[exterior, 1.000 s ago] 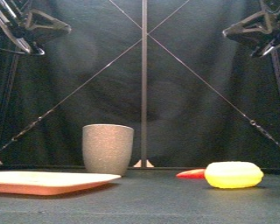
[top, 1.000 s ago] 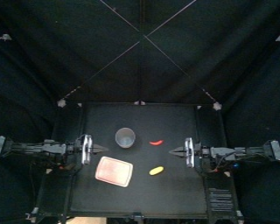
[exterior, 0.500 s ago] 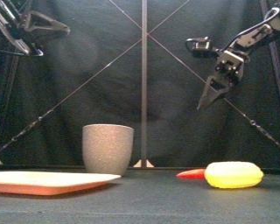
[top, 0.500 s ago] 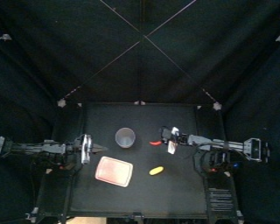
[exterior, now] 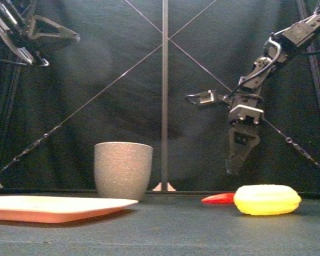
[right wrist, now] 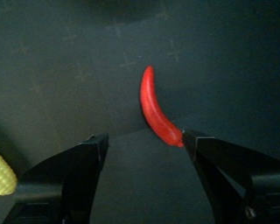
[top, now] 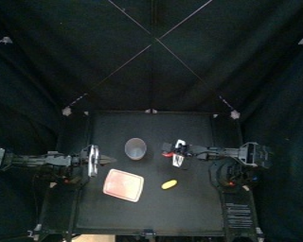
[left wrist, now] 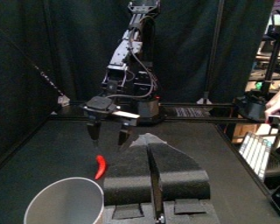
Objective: Pick the red chile then place it in the grey bowl
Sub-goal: Pick the red chile
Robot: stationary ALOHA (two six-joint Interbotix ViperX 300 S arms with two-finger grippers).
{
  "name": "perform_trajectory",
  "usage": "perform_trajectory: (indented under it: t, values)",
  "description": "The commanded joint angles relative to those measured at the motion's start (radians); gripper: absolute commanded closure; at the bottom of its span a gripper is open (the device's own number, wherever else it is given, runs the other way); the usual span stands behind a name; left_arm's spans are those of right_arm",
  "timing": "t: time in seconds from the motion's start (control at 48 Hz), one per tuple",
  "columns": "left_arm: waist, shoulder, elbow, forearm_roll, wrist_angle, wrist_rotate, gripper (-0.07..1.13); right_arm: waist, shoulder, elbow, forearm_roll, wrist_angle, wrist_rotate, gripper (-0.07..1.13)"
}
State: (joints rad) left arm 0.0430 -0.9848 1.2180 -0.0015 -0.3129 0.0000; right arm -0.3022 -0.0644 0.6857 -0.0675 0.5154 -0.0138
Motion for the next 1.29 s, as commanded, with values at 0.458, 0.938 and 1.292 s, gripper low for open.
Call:
perform_trajectory:
  t: [0.458,0.938,1.292]
  values:
    - [0.005,0.002,-0.011,0.000,-0.008,0.002,1.09,-0.069,0.107,-0.095,0.160,0.023,-0.183,0.07]
    - [0.005,0.002,-0.009,0.003,-0.005,0.002,1.09,-0.112,0.163,-0.080,0.155,0.018,-0.196,0.10]
    - [0.005,0.002,-0.011,0.003,-0.002,0.002,1.09,-0.106,0.155,-0.089,0.160,-0.012,-0.193,0.45]
